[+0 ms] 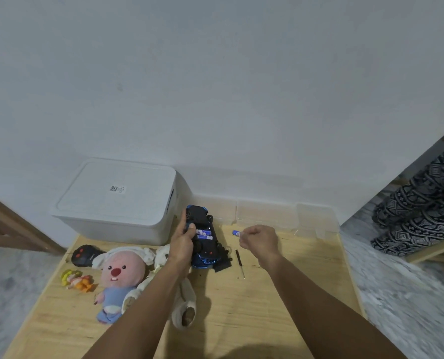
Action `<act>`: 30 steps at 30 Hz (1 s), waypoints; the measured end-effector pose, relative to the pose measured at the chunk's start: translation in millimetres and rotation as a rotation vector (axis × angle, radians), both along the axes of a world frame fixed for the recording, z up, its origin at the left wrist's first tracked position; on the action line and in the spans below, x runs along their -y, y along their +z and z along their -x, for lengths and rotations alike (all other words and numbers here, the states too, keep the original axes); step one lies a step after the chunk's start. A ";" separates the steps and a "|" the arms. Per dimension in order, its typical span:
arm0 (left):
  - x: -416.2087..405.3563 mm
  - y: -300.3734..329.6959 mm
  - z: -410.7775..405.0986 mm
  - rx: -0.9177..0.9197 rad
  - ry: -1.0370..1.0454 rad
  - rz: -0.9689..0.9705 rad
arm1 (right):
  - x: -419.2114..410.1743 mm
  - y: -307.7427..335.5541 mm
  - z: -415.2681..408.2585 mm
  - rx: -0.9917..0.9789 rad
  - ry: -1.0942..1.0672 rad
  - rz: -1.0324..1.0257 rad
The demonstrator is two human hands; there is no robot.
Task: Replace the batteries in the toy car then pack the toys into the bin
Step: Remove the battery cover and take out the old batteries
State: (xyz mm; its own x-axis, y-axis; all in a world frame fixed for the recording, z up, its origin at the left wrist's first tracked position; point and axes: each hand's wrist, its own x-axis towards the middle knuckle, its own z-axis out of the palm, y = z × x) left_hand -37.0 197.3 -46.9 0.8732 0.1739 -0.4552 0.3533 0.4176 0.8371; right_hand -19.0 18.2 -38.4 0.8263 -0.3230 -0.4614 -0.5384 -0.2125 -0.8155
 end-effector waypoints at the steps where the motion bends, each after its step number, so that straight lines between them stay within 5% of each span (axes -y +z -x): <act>1: -0.1 0.4 -0.5 -0.002 -0.001 -0.006 | 1.4 -5.3 2.1 -0.024 0.006 0.043; 13: 9.0 2.6 2.1 -0.033 -0.058 -0.014 | 6.8 -27.3 15.5 -0.037 0.073 0.386; 19: 11.8 3.2 3.3 -0.033 -0.086 -0.030 | 7.3 -34.7 15.3 0.008 0.104 0.384; 30: 13.3 6.6 3.3 -0.025 -0.077 -0.011 | -3.1 1.8 -10.7 0.011 -0.145 -0.506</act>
